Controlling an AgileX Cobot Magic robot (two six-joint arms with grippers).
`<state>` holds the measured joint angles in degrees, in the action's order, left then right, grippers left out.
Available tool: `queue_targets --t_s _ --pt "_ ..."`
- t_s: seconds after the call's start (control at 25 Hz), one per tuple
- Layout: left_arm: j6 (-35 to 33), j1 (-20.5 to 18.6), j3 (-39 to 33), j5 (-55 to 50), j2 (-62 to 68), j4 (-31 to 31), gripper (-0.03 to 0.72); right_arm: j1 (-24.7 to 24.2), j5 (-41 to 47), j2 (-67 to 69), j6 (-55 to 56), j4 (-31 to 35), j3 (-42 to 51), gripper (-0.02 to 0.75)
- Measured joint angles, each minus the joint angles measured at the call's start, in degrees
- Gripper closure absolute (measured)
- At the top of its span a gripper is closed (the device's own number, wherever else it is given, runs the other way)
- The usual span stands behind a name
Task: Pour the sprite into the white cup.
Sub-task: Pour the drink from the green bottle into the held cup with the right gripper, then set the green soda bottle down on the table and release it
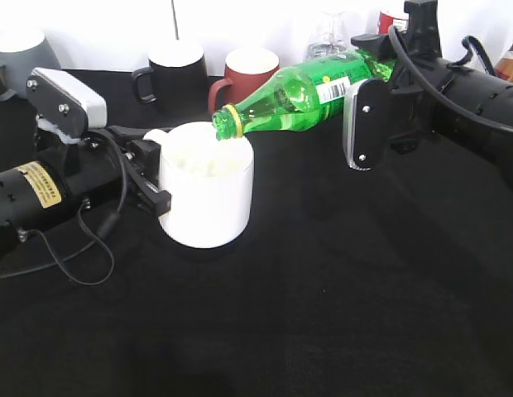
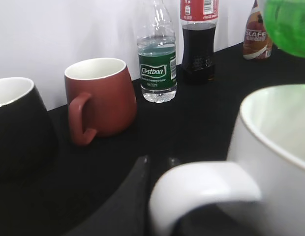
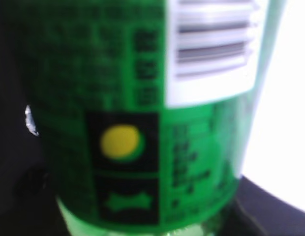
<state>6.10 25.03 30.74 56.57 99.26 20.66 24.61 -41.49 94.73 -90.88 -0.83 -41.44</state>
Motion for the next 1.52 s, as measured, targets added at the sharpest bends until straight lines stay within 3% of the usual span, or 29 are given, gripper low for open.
queue_targets --t_s 0.76,1.04,1.24,1.28,1.36,1.52 --pt "-0.1 0.0 0.0 -0.2 0.0 0.2 0.624 0.0 -1.4 -0.2 -0.2 0.0 0.0 0.36" --pt "-0.2 0.0 0.0 3.7 0.2 -1.9 0.624 0.0 -1.4 -0.2 22.1 -2.5 0.0 0.36" --pt "-0.9 0.0 0.0 8.3 0.3 -14.6 0.624 0.0 -4.8 -0.2 68.9 -2.5 0.0 0.36" --pt "-2.3 -0.5 0.0 8.3 0.3 -17.7 0.624 0.0 -5.4 -0.2 73.6 -2.4 0.0 0.36" --pt "-3.2 -3.3 0.0 8.3 0.3 -20.7 0.624 0.0 -5.4 -0.2 76.2 -2.4 0.0 0.36" --pt "-3.3 -16.8 0.0 8.3 0.3 -21.7 0.624 0.0 -5.7 -0.2 78.3 -2.4 0.0 0.36"
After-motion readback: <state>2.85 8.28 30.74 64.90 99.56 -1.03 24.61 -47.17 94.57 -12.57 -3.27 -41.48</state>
